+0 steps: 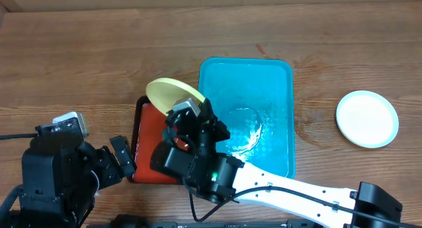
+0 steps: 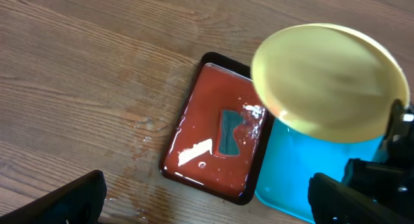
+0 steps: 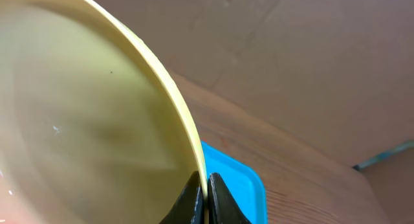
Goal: Clean dirty plates on tray and stack at the side
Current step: 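Lift the yellow plate with the right gripper and tilt it over the red tray, then carry the yellow plate right and place it on the white plate stack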
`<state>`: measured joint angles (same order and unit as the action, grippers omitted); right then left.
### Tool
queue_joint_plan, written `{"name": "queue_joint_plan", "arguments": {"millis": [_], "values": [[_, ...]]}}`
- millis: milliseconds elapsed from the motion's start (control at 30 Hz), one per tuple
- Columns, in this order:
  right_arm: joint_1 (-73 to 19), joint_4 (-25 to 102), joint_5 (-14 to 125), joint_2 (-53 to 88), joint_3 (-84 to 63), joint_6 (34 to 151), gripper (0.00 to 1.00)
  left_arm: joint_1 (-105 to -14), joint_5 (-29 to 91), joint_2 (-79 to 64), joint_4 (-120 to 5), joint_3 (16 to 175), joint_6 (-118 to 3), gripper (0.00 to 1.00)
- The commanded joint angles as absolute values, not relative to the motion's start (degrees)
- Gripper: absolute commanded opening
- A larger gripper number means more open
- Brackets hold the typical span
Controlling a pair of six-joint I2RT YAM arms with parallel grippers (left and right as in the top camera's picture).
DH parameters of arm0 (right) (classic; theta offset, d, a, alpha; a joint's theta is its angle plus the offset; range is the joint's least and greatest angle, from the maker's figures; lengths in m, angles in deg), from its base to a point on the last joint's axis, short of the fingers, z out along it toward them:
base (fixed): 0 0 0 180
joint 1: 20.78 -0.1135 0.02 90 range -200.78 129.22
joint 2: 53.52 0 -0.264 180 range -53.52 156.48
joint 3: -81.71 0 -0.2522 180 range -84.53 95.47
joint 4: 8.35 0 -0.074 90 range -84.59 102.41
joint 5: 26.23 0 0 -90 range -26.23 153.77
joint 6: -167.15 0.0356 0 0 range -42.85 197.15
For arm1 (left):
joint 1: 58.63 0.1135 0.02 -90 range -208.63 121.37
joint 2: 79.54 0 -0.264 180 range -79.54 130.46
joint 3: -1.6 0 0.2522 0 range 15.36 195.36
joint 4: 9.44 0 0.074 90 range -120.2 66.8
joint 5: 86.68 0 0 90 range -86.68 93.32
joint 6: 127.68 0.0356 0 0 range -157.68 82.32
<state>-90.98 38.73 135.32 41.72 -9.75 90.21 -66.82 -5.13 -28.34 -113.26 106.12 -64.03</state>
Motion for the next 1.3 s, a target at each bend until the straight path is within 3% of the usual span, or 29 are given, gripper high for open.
{"name": "queue_joint_plan", "arguments": {"millis": [0,267,433,600,767,933,1067,1267], "values": [[-90.78,38.51,138.88,41.55,-9.03,91.15,0.04,-66.58,-6.13,-28.23,-113.37,106.49,-62.94,1.00],[-87.79,40.48,113.09,40.63,-8.98,95.70,0.04,-66.58,-6.09,-28.23,-113.35,106.49,-62.94,1.00],[-79.00,45.13,96.28,36.02,-7.63,101.56,0.04,-66.58,-6.09,-28.23,-113.37,106.49,-62.94,1.00],[-59.59,52.37,71.60,30.56,-3.23,103.37,0.04,-66.58,-6.09,-28.23,-113.37,106.49,-62.96,1.00],[-32.01,58.42,51.65,29.81,-1.97,103.30,0.04,-66.58,-6.09,-28.23,-113.35,106.49,-62.96,1.00],[-6.11,64.28,50.84,34.66,-2.10,102.95,0.04,-66.58,-6.09,-28.23,-113.35,106.49,-62.94,1.00],[8.62,65.75,50.82,40.50,-3.43,102.67,0.04,-66.58,-6.09,-28.19,-113.35,106.49,-62.96,1.00],[18.88,67.08,52.00,48.68,-5.84,102.67,0.04,-66.58,-6.09,-28.21,-113.35,106.49,-62.96,1.00]]}}
